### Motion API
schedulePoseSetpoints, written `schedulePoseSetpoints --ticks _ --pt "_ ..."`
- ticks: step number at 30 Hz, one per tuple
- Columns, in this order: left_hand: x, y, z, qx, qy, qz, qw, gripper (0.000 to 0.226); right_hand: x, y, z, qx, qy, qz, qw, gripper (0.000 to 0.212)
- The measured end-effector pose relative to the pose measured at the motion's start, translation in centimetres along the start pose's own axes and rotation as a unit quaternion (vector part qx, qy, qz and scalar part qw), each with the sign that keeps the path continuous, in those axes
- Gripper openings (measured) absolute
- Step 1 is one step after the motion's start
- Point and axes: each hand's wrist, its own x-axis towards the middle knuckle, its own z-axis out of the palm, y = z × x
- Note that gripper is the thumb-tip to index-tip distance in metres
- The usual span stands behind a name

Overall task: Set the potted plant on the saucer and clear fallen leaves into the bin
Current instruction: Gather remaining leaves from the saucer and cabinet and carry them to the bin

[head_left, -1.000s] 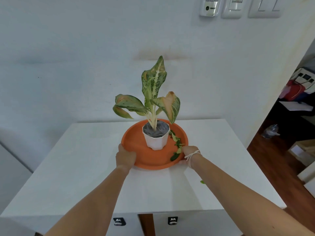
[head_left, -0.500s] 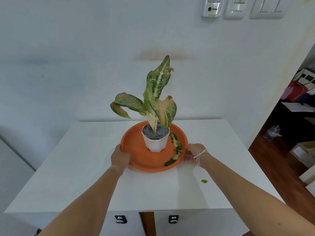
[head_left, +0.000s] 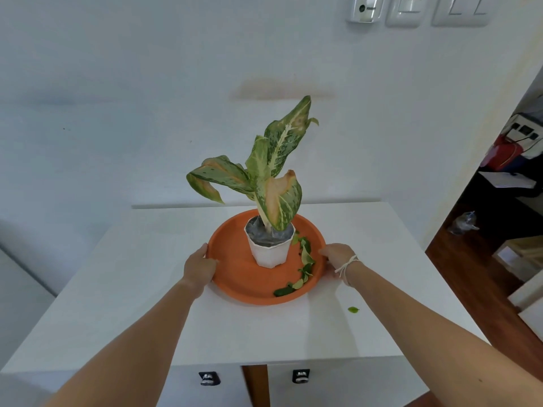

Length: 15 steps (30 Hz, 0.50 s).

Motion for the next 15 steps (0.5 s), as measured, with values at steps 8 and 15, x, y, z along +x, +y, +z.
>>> schedulePoseSetpoints --ticks 8,15 --pt "0.7 0.3 0.7 -0.022 0.029 0.008 0.999 0.056 0.0 0.4 -0.4 0.099 0.013 0.049 0.994 0.008" --pt "0.3 0.3 1.9 -0.051 0.054 0.000 0.997 0.060 0.2 1.6 0.3 0.135 0.044 0.069 0.987 0.004"
